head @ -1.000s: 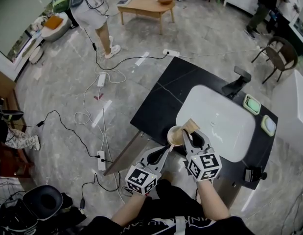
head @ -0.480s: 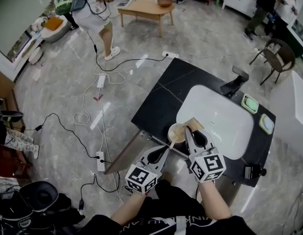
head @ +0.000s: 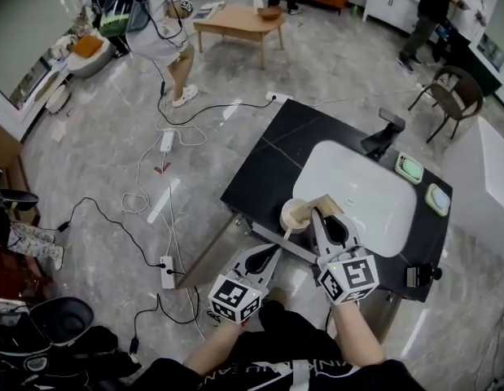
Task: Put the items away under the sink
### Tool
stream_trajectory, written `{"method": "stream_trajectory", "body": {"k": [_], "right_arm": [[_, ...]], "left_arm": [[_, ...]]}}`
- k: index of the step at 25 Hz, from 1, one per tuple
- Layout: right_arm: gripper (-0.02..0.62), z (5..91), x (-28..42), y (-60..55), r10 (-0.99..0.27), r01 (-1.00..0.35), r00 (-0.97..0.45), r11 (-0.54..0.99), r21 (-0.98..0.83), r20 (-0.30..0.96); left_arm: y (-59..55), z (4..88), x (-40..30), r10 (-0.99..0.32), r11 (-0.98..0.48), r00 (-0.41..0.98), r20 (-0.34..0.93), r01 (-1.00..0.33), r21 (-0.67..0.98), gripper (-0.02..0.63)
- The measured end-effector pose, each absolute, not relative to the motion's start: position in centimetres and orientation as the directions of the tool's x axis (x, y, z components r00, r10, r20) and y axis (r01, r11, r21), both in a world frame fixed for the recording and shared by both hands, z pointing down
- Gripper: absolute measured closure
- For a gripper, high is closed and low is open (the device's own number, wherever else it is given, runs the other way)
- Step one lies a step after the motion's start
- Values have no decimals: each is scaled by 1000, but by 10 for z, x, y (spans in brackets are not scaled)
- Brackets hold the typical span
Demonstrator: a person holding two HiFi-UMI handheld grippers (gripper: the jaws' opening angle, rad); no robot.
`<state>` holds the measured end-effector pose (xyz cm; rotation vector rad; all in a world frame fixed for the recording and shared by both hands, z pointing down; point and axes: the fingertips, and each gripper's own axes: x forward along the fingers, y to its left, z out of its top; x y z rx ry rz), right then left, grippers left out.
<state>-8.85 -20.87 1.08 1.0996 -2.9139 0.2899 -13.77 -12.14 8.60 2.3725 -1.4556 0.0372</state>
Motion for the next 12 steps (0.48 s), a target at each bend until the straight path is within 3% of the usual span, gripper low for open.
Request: {"method": "stream_trajectory", "body": {"k": [12], "right_arm": [[541, -20, -83, -164, -678, -670, -735, 725, -157, 4]], "left_arm": [[-83, 73, -137, -854, -433, 486, 184, -861, 267, 595]]}}
